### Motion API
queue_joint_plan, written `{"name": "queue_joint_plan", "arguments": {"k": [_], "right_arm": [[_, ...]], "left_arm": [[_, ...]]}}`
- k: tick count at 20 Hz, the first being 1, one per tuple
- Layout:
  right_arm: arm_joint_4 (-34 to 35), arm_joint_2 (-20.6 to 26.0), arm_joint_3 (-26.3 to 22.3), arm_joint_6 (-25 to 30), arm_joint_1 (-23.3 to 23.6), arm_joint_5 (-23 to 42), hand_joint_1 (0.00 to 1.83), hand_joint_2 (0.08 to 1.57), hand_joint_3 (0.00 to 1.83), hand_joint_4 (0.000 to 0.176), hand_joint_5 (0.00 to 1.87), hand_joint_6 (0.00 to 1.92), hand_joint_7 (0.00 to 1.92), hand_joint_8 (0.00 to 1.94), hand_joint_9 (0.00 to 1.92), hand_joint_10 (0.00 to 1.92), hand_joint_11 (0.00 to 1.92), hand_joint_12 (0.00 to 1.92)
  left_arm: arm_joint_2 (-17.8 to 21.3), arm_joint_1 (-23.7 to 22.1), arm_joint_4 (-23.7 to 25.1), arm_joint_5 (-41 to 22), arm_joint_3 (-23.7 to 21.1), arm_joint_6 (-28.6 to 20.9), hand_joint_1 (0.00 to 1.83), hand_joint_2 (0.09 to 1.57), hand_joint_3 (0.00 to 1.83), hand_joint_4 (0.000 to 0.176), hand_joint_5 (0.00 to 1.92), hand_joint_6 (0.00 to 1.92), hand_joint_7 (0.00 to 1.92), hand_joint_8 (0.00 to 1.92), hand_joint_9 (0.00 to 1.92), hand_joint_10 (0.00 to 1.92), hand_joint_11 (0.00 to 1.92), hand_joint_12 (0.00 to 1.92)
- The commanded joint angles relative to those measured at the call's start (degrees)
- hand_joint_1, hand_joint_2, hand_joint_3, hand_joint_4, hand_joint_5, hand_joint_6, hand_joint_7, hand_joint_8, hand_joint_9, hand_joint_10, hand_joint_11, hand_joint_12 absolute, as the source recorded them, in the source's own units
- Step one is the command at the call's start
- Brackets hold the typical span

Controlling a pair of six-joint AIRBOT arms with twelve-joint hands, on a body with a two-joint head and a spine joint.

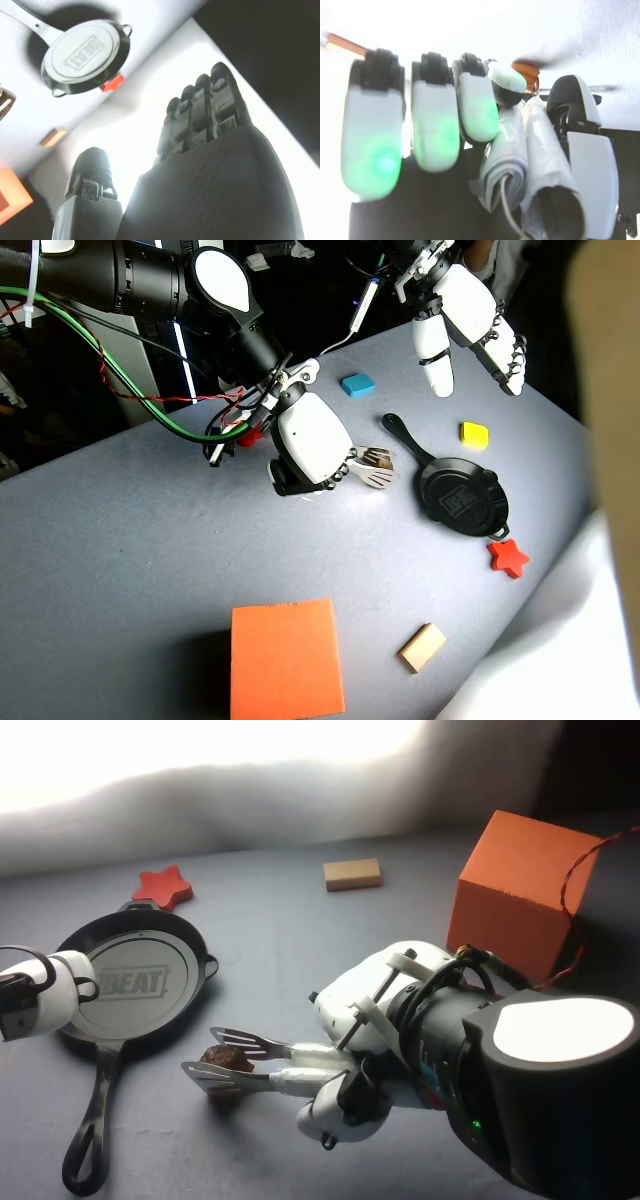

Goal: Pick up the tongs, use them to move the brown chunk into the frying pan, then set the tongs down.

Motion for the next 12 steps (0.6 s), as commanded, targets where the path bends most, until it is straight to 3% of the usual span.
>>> {"name": "queue_joint_plan", "arguments": {"k": [1,4,5,8,12], "right_arm": [[-3.91,0.48,-0.45,-0.14,1.18,0.05,0.79,1.51,0.0,0.176,1.35,1.92,1.6,1.94,1.76,1.92,1.8,1.92],[-3.93,0.9,0.41,-0.27,3.41,1.23,0.78,1.51,0.0,0.176,1.36,1.92,1.6,1.94,1.74,1.92,1.77,1.92],[-3.94,0.9,1.23,-0.31,4.38,2.18,0.8,1.51,0.0,0.176,1.35,1.92,1.58,1.94,1.72,1.92,1.77,1.92],[-6.02,0.25,5.65,1.41,7.51,8.55,0.8,1.5,0.0,0.176,1.33,1.92,1.57,1.94,1.71,1.92,1.77,1.92],[-11.57,-3.04,11.64,3.08,7.17,13.92,0.72,1.52,0.0,0.176,1.33,1.92,1.58,1.94,1.7,1.92,1.75,1.92]], "left_arm": [[0.19,-0.26,5.5,-2.98,-0.1,0.3,0.0,1.25,0.0,0.0,0.0,0.0,0.01,0.0,0.02,0.01,0.03,0.03],[0.19,-0.26,5.5,-2.98,-0.13,0.35,0.0,1.26,0.0,0.0,0.0,0.0,0.01,0.0,0.01,0.0,0.02,0.04],[0.19,-0.26,5.5,-2.98,-0.13,0.38,0.0,1.25,0.01,0.0,0.0,0.0,0.04,0.0,0.04,0.0,0.0,0.17],[0.17,-0.26,5.49,-2.96,-0.13,0.44,0.0,1.27,0.01,0.0,0.0,0.0,0.0,0.0,0.0,0.0,0.0,0.03],[0.11,-0.27,5.49,-2.81,-0.11,0.44,0.0,1.27,0.0,0.0,0.0,0.0,0.02,0.0,0.01,0.0,0.02,0.03]]}}
